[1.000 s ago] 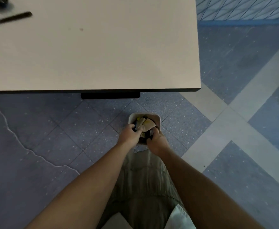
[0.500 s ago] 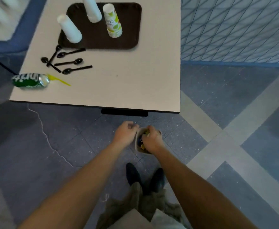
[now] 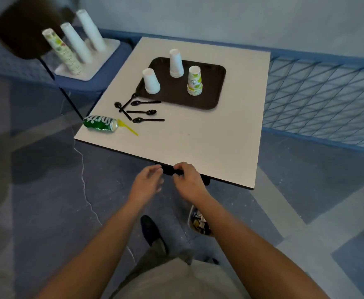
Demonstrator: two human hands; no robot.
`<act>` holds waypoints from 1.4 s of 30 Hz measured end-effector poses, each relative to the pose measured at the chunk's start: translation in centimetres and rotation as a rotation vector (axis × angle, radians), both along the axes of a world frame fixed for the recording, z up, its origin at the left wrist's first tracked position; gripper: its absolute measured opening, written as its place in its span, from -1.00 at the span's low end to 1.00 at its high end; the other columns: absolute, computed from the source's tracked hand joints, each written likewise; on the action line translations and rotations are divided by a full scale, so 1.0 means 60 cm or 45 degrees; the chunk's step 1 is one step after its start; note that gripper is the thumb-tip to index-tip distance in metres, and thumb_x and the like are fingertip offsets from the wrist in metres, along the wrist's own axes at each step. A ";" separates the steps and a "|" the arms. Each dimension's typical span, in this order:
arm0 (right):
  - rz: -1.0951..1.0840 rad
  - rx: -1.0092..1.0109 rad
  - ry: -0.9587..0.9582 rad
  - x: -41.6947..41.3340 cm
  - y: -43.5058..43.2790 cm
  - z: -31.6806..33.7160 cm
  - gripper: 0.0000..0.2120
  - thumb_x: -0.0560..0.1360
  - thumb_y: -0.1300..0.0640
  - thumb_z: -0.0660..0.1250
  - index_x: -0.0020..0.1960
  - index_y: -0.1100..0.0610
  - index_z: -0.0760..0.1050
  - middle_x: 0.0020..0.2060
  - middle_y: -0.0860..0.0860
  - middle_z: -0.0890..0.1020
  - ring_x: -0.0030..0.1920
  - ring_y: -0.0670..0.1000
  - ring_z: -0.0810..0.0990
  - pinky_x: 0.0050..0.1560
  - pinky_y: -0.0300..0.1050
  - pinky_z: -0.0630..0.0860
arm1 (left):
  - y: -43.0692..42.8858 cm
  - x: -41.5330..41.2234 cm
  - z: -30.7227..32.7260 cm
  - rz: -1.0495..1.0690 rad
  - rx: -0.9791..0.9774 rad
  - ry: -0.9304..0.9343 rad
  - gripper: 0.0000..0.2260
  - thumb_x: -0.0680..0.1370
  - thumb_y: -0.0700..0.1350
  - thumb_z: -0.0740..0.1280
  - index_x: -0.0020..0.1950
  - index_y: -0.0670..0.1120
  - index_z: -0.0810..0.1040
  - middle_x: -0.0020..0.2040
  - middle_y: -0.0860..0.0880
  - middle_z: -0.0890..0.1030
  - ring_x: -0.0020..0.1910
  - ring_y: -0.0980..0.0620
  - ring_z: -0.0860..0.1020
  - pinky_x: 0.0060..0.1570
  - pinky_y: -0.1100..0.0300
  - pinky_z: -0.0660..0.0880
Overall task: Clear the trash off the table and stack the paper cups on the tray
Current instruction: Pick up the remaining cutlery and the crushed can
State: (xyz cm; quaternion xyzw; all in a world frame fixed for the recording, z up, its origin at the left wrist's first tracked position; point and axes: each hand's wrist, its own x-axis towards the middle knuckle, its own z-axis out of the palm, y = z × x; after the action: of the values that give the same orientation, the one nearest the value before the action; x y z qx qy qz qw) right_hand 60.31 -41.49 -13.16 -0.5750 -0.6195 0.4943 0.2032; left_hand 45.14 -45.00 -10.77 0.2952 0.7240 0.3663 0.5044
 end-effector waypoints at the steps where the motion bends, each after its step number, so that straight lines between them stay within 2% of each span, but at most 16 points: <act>1: 0.009 0.014 0.002 -0.017 0.015 0.006 -0.73 0.61 0.16 0.29 0.30 0.12 0.50 0.23 0.07 0.55 0.07 0.04 0.58 0.06 -0.20 0.44 | 0.010 -0.022 0.004 0.033 0.018 -0.008 -0.81 0.69 -0.01 0.33 0.27 -0.02 0.58 0.15 -0.05 0.65 0.07 -0.01 0.67 0.02 0.09 0.63; 4: 0.024 0.022 0.020 -0.075 0.060 0.015 -0.73 0.61 0.15 0.28 0.30 0.09 0.49 0.25 0.02 0.53 0.01 0.02 0.60 0.03 -0.19 0.44 | 0.042 -0.094 0.015 0.106 0.064 -0.013 -0.85 0.68 0.00 0.35 0.22 0.03 0.60 0.15 -0.01 0.67 0.09 -0.01 0.68 -0.01 0.12 0.61; 8: 0.031 0.012 0.013 -0.164 0.118 0.015 -0.72 0.60 0.13 0.28 0.31 0.06 0.49 0.28 0.01 0.52 0.07 0.05 0.60 0.06 -0.16 0.44 | 0.085 -0.187 0.020 0.143 0.068 -0.022 -0.84 0.68 -0.02 0.34 0.23 0.01 0.60 0.16 -0.03 0.66 0.09 0.00 0.67 -0.01 0.15 0.61; 12: 0.000 0.005 -0.033 -0.254 0.185 0.006 -0.73 0.59 0.14 0.29 0.28 0.05 0.51 0.26 0.01 0.53 0.03 0.04 0.59 0.05 -0.18 0.41 | 0.142 -0.286 0.021 0.128 0.077 -0.020 -0.85 0.68 -0.04 0.34 0.23 0.01 0.60 0.17 -0.01 0.65 0.06 0.03 0.66 -0.02 0.16 0.57; 17: -0.038 0.022 -0.131 -0.345 0.254 -0.010 -0.73 0.60 0.13 0.31 0.30 0.05 0.52 0.25 0.05 0.52 0.08 0.06 0.60 0.19 -0.13 0.46 | 0.215 -0.387 0.027 0.047 0.082 0.050 -0.84 0.68 -0.04 0.32 0.24 0.00 0.60 0.18 -0.04 0.64 0.08 0.03 0.67 -0.03 0.18 0.58; 20: -0.033 0.016 -0.209 -0.385 0.280 -0.022 -0.68 0.60 0.14 0.31 0.35 0.07 0.49 0.26 0.10 0.50 0.15 0.08 0.58 0.23 -0.14 0.44 | 0.248 -0.426 0.035 0.027 0.087 0.068 -0.82 0.68 -0.03 0.32 0.26 0.00 0.61 0.20 0.01 0.64 0.09 0.04 0.67 -0.03 0.17 0.58; 22: -0.012 -0.002 -0.266 -0.398 0.291 -0.029 -0.64 0.61 0.13 0.31 0.40 0.08 0.44 0.28 0.10 0.46 0.09 0.03 0.55 0.16 -0.19 0.43 | 0.264 -0.437 0.038 0.017 0.088 0.084 -0.82 0.68 -0.03 0.32 0.26 0.01 0.61 0.20 0.03 0.63 0.10 0.04 0.66 0.04 0.11 0.61; 24: -0.007 -0.041 -0.334 -0.413 0.308 -0.039 -0.62 0.62 0.10 0.30 0.43 0.08 0.40 0.31 0.09 0.43 0.03 0.01 0.55 0.15 -0.15 0.47 | 0.286 -0.448 0.040 0.007 0.091 0.100 -0.84 0.68 -0.03 0.32 0.24 0.02 0.61 0.18 0.04 0.63 0.10 0.04 0.66 0.10 0.05 0.62; 27: 0.036 -0.064 -0.474 -0.428 0.332 -0.055 -0.59 0.63 0.04 0.29 0.44 0.07 0.37 0.35 0.08 0.42 0.10 0.10 0.61 0.17 0.01 0.56 | 0.318 -0.457 0.033 -0.020 0.078 0.134 -0.86 0.68 -0.03 0.34 0.22 0.06 0.61 0.16 0.08 0.64 0.11 0.04 0.65 0.12 0.04 0.63; 30: 0.190 -0.025 -0.699 -0.438 0.353 -0.074 -0.54 0.64 -0.02 0.26 0.49 0.08 0.31 0.43 0.09 0.37 0.18 0.16 0.61 0.09 0.05 0.57 | 0.344 -0.462 0.027 -0.072 0.060 0.186 -0.88 0.65 0.01 0.36 0.17 0.15 0.62 0.14 0.13 0.64 0.17 0.03 0.63 0.20 -0.04 0.62; 32: 0.323 0.042 -0.823 -0.442 0.369 -0.086 -0.53 0.65 -0.01 0.22 0.51 0.11 0.27 0.46 0.11 0.35 0.21 0.19 0.60 0.05 0.05 0.57 | 0.363 -0.464 0.023 -0.084 0.055 0.203 -0.84 0.64 -0.01 0.36 0.21 0.14 0.62 0.15 0.14 0.63 0.16 0.06 0.63 0.25 -0.04 0.59; 35: 0.470 0.118 -0.952 -0.441 0.395 -0.096 -0.56 0.64 0.11 0.22 0.49 0.13 0.26 0.37 0.13 0.45 0.16 0.19 0.63 0.01 0.06 0.57 | 0.392 -0.464 0.031 -0.100 0.032 0.223 -0.81 0.67 -0.03 0.33 0.27 0.08 0.61 0.16 0.07 0.64 0.12 0.14 0.60 0.22 0.07 0.57; 38: 0.590 0.137 -1.002 -0.436 0.413 -0.097 -0.59 0.63 0.21 0.15 0.48 0.15 0.31 0.25 0.14 0.57 0.13 0.19 0.64 0.04 0.06 0.57 | 0.407 -0.463 0.027 -0.148 0.003 0.250 -0.79 0.69 0.00 0.30 0.31 0.07 0.59 0.22 0.03 0.63 0.19 0.09 0.58 0.20 0.13 0.52; 40: 0.623 0.123 -0.978 -0.431 0.433 -0.096 -0.64 0.62 0.22 0.10 0.40 0.16 0.40 0.18 0.15 0.61 0.13 0.20 0.63 0.05 0.05 0.55 | 0.423 -0.463 0.021 -0.119 -0.018 0.238 -0.78 0.69 0.04 0.29 0.31 0.09 0.58 0.23 0.06 0.62 0.23 0.05 0.58 0.31 0.02 0.52; 42: 0.635 0.078 -0.937 -0.423 0.442 -0.094 -0.70 0.61 0.20 0.13 0.29 0.17 0.47 0.14 0.16 0.62 0.11 0.21 0.63 0.02 0.03 0.53 | 0.432 -0.459 0.016 -0.075 -0.055 0.197 -0.80 0.68 0.11 0.28 0.26 0.13 0.58 0.19 0.05 0.63 0.20 0.03 0.60 0.34 -0.08 0.53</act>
State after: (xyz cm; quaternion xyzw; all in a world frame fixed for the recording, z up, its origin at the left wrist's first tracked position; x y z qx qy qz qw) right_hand 34.95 -14.97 -18.78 -0.5392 -0.7848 0.2719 -0.1394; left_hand 17.62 -19.09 -9.80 0.3328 0.7597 0.3118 0.4635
